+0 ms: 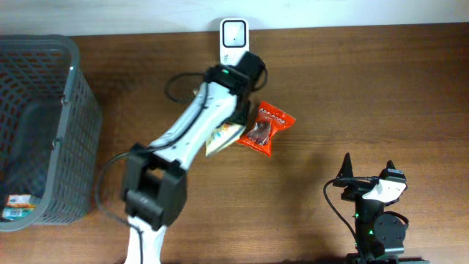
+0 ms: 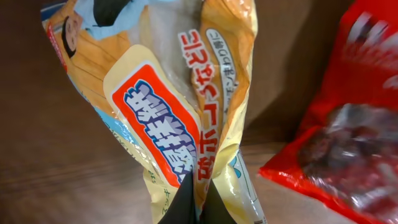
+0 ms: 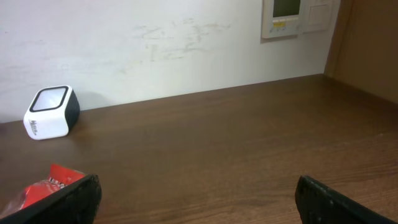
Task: Scan the item barcode
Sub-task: 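Place the yellow snack bag beside the red bag with the left gripper, then reach the left gripper into the basket and grasp the orange tissue pack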
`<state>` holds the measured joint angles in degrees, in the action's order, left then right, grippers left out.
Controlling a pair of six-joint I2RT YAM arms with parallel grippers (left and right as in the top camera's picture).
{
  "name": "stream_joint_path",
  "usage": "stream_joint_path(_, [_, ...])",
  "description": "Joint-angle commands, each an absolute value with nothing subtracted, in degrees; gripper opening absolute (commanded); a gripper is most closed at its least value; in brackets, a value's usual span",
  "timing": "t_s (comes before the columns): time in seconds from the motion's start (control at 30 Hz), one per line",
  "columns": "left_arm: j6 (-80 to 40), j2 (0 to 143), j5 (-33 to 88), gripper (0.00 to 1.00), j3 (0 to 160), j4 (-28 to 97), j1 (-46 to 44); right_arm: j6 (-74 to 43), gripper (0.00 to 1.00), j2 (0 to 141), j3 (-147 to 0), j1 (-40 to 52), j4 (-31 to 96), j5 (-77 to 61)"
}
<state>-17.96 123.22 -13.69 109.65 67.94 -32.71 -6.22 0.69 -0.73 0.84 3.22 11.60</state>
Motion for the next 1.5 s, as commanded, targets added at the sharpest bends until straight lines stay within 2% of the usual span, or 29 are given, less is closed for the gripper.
stream_joint_path(0.0, [-17.28, 127.85, -10.07, 0.0, 109.73, 67.77, -34.92, -6.72, 0.98, 0.47, -0.32, 1.17, 3.51, 11.55])
stream_joint_path(0.07, [-17.28, 129.47, -8.14, 0.0, 109.73, 67.26, -36.49, -6.72, 0.98, 0.47, -0.32, 1.17, 3.51, 11.55])
stream_joint_path(0.13, [-17.26, 129.75, -7.73, 0.17, 109.75, 66.83, -37.67, -6.72, 0.98, 0.47, -0.32, 1.17, 3.53, 11.55])
stream_joint_path(0.23, [-17.23, 129.75, -7.73, 0.53, 111.35, 66.74, -39.24, -6.72, 0.98, 0.47, -0.32, 1.17, 3.53, 11.55])
stream_joint_path(0.33, [-17.26, 129.75, -7.64, 0.54, 115.92, 69.43, -39.48, -6.72, 0.98, 0.47, -0.32, 1.17, 3.53, 11.55])
stream_joint_path(0.43, [-17.28, 129.73, -6.81, 0.5, 124.33, 74.72, -39.13, -6.72, 0.98, 0.47, -0.32, 1.17, 3.53, 11.55])
stream_joint_path(0.63, [-17.26, 129.73, -8.56, 0.5, 152.94, 91.07, -34.37, -6.72, 0.98, 0.47, -0.32, 1.17, 3.51, 11.55])
stream_joint_path(0.73, [-17.15, 129.73, -13.02, 0.55, 167.78, 96.75, -29.82, -6.72, 0.98, 0.47, -0.32, 1.17, 3.51, 11.55])
stream_joint_path(0.77, [-14.83, 128.95, -13.21, 0.69, 173.53, 96.73, -26.39, -6.72, 0.98, 0.47, -0.32, 1.17, 3.53, 11.55])
stream_joint_path(0.83, [-14.87, 126.98, -15.42, 0.69, 179.08, 96.71, -19.75, -6.72, 0.98, 0.47, -0.32, 1.17, 3.53, 11.55])
stream_joint_path(1.0, [-15.79, 121.84, -15.33, 0.72, 179.39, 96.71, -4.49, -6.72, 0.98, 0.47, -0.32, 1.17, 3.53, 11.55])
stream_joint_path(1.17, [-15.75, 118.43, -15.22, 0.71, 176.53, 96.73, 10.59, -6.72, 0.98, 0.47, -0.32, 1.17, 3.53, 11.55])
stream_joint_path(1.33, [-16.86, 113.4, -13.32, 0.72, 161.05, 96.73, 19.53, -6.72, 0.98, 0.47, -0.32, 1.17, 3.51, 11.55])
stream_joint_path(1.47, [-23.49, 109.32, -17.69, 0.75, 145.36, 96.73, 23.62, -6.72, 0.98, 0.47, -0.32, 1.17, 3.51, 11.55])
